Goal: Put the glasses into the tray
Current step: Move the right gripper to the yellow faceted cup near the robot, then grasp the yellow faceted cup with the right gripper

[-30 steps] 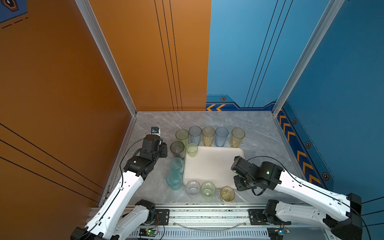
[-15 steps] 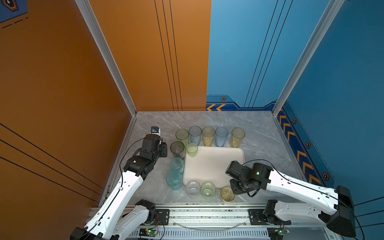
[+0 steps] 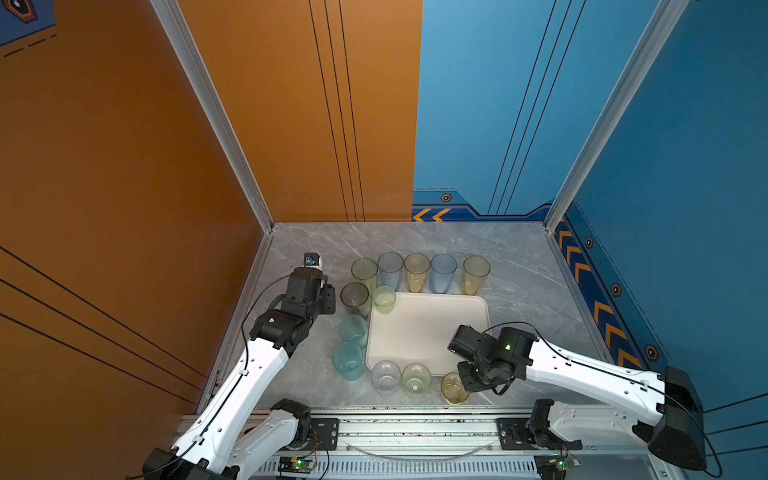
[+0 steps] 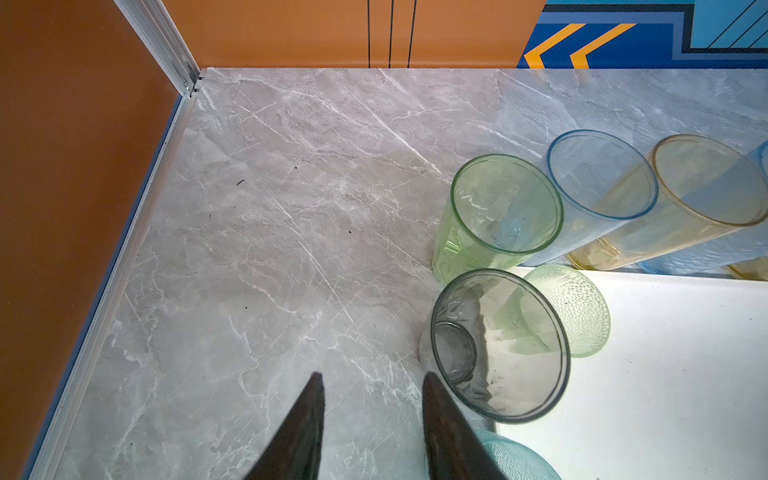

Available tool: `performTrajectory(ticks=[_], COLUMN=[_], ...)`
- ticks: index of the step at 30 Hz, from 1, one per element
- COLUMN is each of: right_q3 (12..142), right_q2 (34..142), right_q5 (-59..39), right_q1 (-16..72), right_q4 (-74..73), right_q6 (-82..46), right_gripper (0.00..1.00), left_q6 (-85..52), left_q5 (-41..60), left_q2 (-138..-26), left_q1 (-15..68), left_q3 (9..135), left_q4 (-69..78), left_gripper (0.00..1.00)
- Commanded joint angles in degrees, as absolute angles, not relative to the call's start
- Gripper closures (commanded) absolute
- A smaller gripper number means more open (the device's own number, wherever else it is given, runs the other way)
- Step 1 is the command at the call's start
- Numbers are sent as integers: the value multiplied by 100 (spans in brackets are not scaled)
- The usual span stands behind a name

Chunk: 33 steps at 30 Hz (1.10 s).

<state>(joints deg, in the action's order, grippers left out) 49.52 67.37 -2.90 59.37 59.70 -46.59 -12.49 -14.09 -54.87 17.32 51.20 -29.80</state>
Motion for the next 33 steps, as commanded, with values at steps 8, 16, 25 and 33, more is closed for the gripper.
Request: performTrajectory(ticks=[8,16,25,33], right_q3=[4860,4843,4876,5520], right_q2=[7000,7112,7168,7110], right_q5=[-389,-343,-242,351], right_q1=[5976,5975,5959,5824], right_q4=[5801,5774,5774,6271], right_q6=[-4689,-4691,-4680,-4494], right_gripper=[82,85,94,99], left_q6=[-1213,-1178,-1135,-1053], left_q5=[-1477,-1489,-1512,-1525], left_q2=[-5494,-5502,-5491,-5521], left_q1=[1775,1771,1773,1770], left_q3=[5209,5199,5154,5131], left_q4=[-2963,-2936,-2936,-2909], left_gripper=[60,60,60,59])
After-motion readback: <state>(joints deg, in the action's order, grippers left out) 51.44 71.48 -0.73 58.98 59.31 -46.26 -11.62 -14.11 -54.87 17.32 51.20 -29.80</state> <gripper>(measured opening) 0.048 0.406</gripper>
